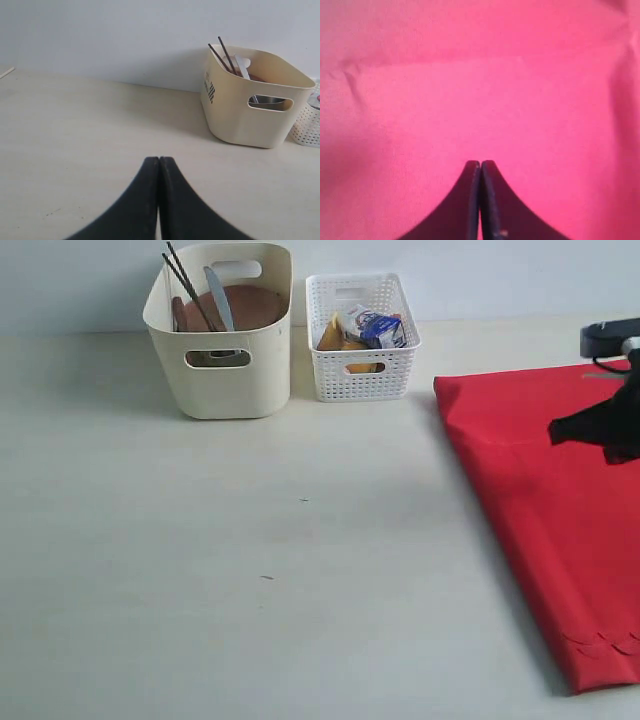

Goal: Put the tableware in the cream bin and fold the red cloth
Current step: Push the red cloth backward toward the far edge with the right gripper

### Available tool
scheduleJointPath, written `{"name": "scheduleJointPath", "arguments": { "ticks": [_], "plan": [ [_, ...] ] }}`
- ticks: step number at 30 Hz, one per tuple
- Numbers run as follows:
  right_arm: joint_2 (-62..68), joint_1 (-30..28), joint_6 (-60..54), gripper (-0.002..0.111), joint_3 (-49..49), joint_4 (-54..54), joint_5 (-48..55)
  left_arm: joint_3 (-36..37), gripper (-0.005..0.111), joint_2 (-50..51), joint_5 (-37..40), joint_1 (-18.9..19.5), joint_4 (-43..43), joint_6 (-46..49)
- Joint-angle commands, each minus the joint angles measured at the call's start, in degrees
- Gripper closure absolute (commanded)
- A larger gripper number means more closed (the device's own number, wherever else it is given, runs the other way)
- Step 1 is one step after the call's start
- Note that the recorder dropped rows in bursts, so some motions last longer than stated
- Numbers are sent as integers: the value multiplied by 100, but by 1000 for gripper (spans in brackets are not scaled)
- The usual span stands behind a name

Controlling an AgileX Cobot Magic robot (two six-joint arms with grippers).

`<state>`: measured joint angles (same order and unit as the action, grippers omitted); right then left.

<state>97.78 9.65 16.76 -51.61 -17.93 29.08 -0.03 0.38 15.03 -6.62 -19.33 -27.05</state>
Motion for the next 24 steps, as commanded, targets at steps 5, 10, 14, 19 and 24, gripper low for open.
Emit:
{"name": "scheduleJointPath", "arguments": {
  "ticks": [5, 10, 14, 19, 24],
  "plan": [
    [-340, -31, 614, 108, 104, -791, 450, 3, 105, -38, -22, 5, -13, 5],
    [464, -31, 1814, 108, 116, -1679, 317, 3, 105, -38, -22, 5, -13, 5],
    [1099, -31, 1834, 108, -7, -1524, -90, 3, 105, -38, -22, 5, -13, 5],
    [1635, -31, 1772, 108, -544, -1509, -259, 3, 105, -38, -22, 5, -13, 5],
    [1874, -31, 1372, 108, -1136, -1183, -382, 3, 105, -38, -22, 5, -13, 5]
  ]
}}
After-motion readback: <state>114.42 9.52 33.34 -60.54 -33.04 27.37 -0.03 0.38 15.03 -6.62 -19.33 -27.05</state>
